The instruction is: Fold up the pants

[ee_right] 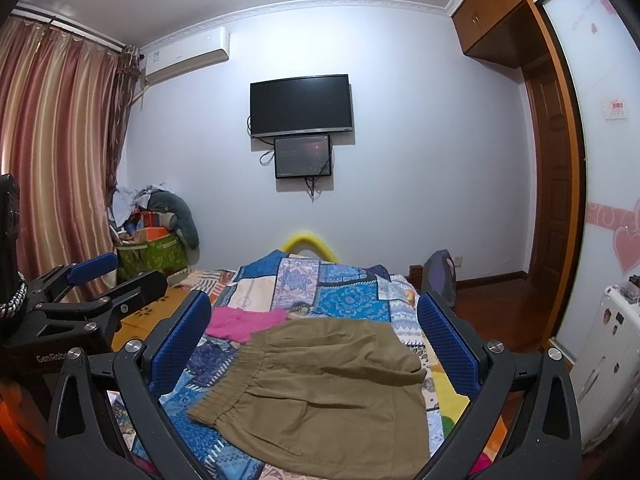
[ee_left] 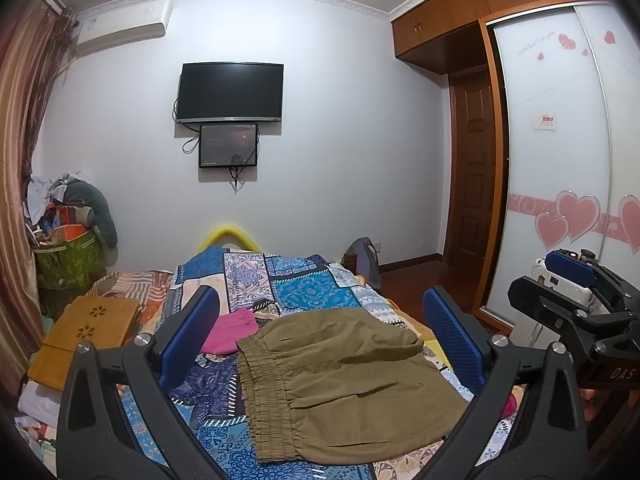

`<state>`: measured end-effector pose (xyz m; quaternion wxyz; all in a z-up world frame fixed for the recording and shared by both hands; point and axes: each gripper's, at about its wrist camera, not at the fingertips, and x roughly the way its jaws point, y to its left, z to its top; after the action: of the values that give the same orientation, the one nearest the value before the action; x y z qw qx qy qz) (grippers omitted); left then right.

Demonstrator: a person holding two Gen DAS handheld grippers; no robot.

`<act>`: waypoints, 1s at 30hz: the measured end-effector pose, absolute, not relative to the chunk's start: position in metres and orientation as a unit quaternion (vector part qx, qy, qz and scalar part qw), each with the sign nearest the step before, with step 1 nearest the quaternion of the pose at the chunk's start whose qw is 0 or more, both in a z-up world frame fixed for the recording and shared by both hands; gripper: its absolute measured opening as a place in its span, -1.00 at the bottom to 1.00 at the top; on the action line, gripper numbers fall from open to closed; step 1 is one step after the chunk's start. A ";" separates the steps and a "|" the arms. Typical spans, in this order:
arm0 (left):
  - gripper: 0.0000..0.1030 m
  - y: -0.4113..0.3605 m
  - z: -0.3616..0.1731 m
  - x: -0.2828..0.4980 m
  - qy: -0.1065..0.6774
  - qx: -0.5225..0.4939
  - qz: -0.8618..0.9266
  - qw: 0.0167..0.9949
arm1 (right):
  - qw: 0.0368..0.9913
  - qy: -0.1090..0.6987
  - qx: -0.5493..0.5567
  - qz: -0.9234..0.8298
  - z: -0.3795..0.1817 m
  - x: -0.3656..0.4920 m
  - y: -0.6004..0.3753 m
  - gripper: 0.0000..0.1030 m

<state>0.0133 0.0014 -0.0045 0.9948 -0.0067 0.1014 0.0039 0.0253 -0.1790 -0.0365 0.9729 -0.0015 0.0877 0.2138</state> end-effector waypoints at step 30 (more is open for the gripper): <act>0.88 0.069 -0.119 0.173 0.311 0.012 0.024 0.950 | 0.954 0.265 -0.007 0.143 -0.131 0.156 -0.241 0.99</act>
<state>0.1725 0.0694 -0.1187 0.9501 0.0118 0.3108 0.0244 0.1560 -0.2406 -0.1305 0.9536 -0.0073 0.2651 0.1426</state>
